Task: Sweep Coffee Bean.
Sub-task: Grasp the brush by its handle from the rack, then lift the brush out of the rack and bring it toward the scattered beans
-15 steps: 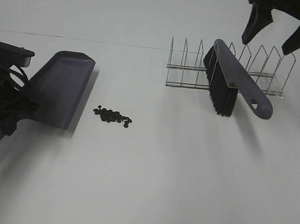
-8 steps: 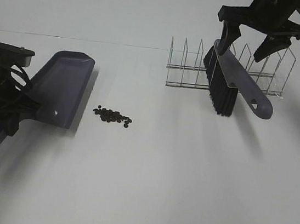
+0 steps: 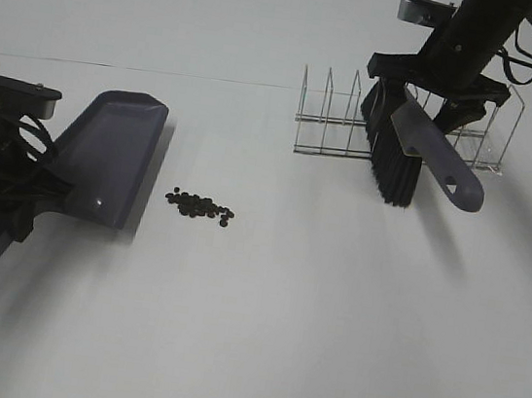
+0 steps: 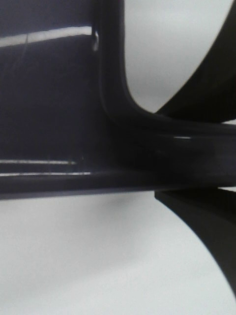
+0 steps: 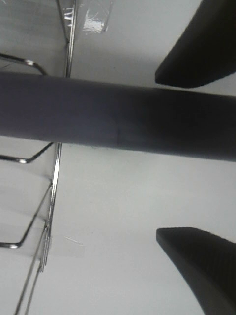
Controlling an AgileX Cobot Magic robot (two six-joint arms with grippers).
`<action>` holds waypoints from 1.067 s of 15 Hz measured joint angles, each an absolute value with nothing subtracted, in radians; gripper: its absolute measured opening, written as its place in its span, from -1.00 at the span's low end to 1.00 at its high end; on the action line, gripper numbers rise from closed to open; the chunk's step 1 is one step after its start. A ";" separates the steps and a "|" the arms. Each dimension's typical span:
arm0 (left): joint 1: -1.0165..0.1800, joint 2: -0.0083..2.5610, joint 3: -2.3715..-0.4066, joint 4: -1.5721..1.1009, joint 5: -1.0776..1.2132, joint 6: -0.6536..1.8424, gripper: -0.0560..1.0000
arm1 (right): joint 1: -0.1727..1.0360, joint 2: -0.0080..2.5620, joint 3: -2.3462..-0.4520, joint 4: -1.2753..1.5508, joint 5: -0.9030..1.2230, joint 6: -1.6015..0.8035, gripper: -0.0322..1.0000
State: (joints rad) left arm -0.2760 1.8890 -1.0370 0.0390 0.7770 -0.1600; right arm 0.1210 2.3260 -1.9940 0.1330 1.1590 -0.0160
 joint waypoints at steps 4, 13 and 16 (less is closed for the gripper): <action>-0.276 1.889 -1.037 0.038 0.777 -0.160 -0.27 | 0.121 2.373 -1.994 0.132 1.113 -0.016 0.32; -0.276 1.889 -1.037 0.038 0.777 -0.161 -0.27 | 0.118 2.373 -1.994 0.091 1.172 0.012 -0.25; -0.276 1.889 -1.037 0.038 0.777 -0.161 -0.27 | 0.118 2.329 -1.994 0.072 1.212 0.012 -0.25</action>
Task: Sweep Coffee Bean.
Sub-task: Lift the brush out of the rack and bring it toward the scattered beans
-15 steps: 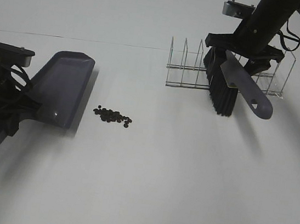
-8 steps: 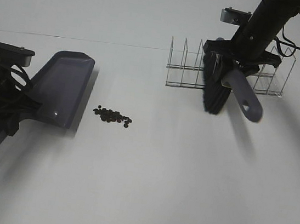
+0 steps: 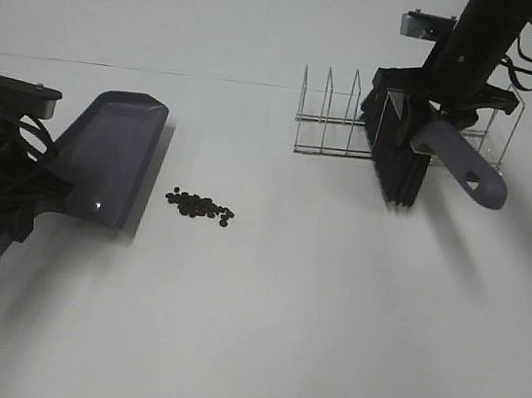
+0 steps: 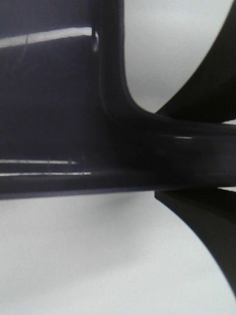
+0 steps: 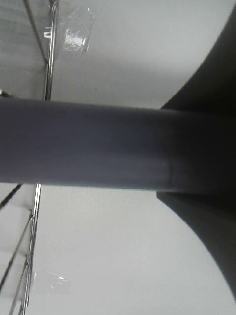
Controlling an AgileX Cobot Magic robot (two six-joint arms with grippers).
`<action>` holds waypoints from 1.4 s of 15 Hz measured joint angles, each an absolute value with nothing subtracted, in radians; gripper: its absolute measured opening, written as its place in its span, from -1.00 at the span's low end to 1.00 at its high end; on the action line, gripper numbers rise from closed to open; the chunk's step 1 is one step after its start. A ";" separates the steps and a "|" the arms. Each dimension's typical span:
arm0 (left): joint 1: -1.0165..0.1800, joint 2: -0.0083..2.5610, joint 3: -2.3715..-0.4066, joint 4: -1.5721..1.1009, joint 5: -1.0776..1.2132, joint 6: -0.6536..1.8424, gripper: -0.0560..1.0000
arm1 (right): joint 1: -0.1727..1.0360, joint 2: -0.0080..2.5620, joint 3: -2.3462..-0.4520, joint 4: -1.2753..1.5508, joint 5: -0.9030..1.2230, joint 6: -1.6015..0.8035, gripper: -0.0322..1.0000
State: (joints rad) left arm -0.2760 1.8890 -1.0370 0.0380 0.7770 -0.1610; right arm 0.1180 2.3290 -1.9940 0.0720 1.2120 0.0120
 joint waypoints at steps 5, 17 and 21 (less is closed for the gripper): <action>-0.276 1.889 -1.037 0.039 0.777 -0.161 -0.27 | 0.118 2.232 -1.994 0.047 1.222 0.012 -0.25; -0.276 1.889 -1.037 0.099 0.804 -0.161 -0.27 | 0.296 1.887 -1.581 -0.061 1.229 0.063 -0.25; -0.276 1.889 -1.037 0.157 0.803 -0.161 -0.27 | 0.322 1.886 -1.518 -0.078 1.235 0.099 -0.25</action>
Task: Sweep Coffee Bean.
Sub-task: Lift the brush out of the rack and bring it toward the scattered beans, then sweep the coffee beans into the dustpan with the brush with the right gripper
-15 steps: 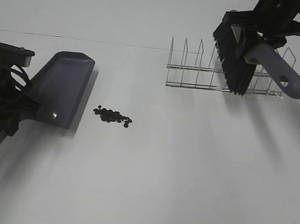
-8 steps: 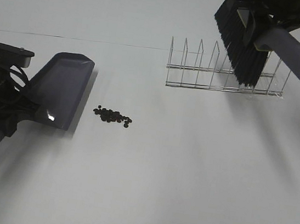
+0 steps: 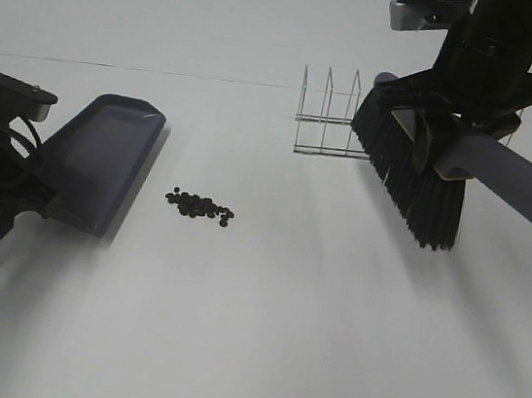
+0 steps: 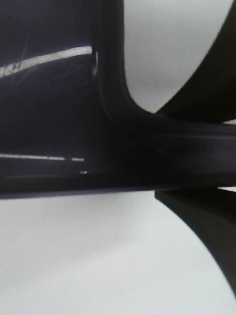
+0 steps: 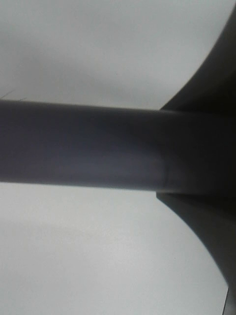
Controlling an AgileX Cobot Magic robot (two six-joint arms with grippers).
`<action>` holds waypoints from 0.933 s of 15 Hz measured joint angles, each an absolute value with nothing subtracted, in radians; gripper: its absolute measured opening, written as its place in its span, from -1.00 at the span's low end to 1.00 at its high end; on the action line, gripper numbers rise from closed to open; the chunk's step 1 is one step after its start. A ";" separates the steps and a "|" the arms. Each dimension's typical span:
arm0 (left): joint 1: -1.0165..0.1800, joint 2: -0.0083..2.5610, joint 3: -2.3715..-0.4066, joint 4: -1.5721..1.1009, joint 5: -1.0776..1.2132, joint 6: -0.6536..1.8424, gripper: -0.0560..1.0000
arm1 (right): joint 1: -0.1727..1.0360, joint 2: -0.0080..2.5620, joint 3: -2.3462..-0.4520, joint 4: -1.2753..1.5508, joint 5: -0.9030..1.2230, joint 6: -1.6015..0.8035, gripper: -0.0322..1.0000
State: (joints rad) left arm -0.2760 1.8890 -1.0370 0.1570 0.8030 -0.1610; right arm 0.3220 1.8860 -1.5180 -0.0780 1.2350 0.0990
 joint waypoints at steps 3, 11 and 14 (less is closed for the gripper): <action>-0.286 1.916 -1.054 0.209 0.807 -0.161 -0.27 | 0.426 1.927 -1.518 -0.228 1.233 0.165 -0.25; -0.376 2.002 -1.085 0.209 0.798 -0.165 -0.27 | 0.577 2.187 -1.710 -0.291 1.229 0.218 -0.25; -0.376 2.007 -1.085 0.205 0.796 -0.165 -0.27 | 0.601 2.285 -1.847 -0.246 1.221 0.184 -0.25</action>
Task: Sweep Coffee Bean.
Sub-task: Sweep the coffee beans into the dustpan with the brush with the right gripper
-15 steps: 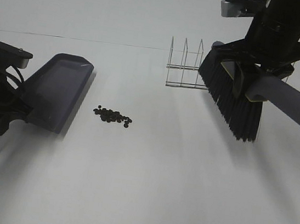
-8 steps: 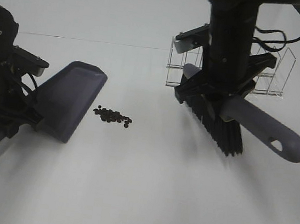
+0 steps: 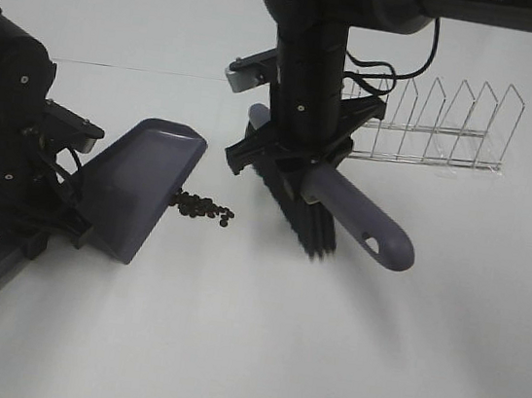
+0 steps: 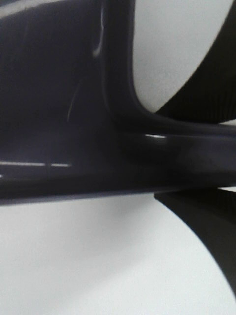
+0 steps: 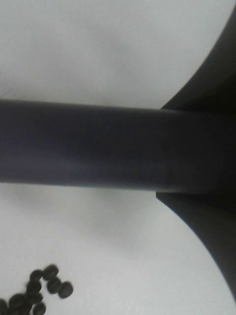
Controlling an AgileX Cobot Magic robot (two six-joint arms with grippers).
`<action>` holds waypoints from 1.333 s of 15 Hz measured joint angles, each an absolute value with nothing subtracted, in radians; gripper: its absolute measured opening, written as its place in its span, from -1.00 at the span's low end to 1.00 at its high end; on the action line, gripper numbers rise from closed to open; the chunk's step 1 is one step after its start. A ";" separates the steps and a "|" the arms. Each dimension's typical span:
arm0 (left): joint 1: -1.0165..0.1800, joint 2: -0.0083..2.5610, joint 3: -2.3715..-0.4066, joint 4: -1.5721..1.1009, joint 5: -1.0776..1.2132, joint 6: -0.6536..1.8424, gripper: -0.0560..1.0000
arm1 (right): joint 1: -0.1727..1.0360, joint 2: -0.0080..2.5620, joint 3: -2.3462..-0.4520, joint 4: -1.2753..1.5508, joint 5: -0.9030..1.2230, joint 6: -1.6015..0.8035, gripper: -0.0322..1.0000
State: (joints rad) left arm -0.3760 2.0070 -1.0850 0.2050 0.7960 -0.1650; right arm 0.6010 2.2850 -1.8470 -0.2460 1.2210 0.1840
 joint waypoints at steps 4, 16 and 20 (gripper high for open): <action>-0.376 2.007 -1.085 0.204 0.802 -0.165 -0.27 | 0.634 2.402 -1.988 -0.118 1.216 0.111 -0.25; -0.377 2.007 -1.085 0.162 0.817 -0.165 -0.27 | 0.635 2.446 -2.018 0.348 0.975 -0.023 -0.25; -0.377 2.007 -1.085 0.152 0.803 -0.164 -0.27 | 0.635 2.447 -2.018 0.425 0.945 -0.046 -0.25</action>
